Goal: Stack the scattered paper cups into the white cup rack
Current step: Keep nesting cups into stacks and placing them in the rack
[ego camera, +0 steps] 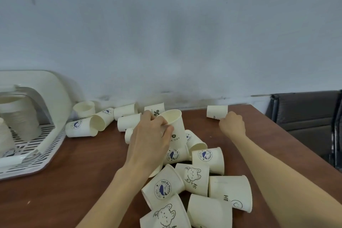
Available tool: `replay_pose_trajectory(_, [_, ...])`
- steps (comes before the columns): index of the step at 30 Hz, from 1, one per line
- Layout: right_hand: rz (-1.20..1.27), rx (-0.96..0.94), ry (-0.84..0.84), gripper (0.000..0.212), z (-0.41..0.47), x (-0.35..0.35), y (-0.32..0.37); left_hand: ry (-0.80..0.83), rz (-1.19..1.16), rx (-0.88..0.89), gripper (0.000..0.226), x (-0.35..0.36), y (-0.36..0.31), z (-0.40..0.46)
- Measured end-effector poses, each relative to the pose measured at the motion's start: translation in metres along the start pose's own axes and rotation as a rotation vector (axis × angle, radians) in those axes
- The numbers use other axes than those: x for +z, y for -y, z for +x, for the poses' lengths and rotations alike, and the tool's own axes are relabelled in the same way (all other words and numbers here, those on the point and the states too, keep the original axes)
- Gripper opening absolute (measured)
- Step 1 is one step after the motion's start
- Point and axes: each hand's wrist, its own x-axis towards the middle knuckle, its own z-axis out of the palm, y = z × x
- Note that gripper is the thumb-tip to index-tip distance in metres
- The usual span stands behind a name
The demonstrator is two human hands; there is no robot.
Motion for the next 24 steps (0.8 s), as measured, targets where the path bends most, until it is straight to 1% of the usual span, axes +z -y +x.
replay_pose_trajectory(8, [0.228, 0.252, 0.009, 0.05, 0.057, 0.03, 0.004, -0.055, -0.024, 0.084, 0.012, 0.01, 0.01, 0.014])
replay_pose_trajectory(10, [0.282, 0.285, 0.032, 0.05, 0.067, 0.037, 0.001, -0.044, -0.029, 0.1, 0.01, 0.01, 0.013, 0.015])
replay_pose_trajectory(13, [0.322, 0.296, 0.043, 0.044, 0.073, 0.043, -0.004, -0.039, -0.03, 0.118, 0.01, 0.009, 0.015, 0.016])
replay_pose_trajectory(18, [0.293, 0.265, 0.001, 0.04, 0.068, 0.04, -0.006, -0.044, -0.035, 0.124, 0.011, 0.003, 0.017, 0.014])
replay_pose_trajectory(24, [0.212, 0.047, -0.081, 0.023, 0.047, 0.011, 0.007, -0.056, -0.034, 0.119, 0.012, -0.02, 0.017, 0.002])
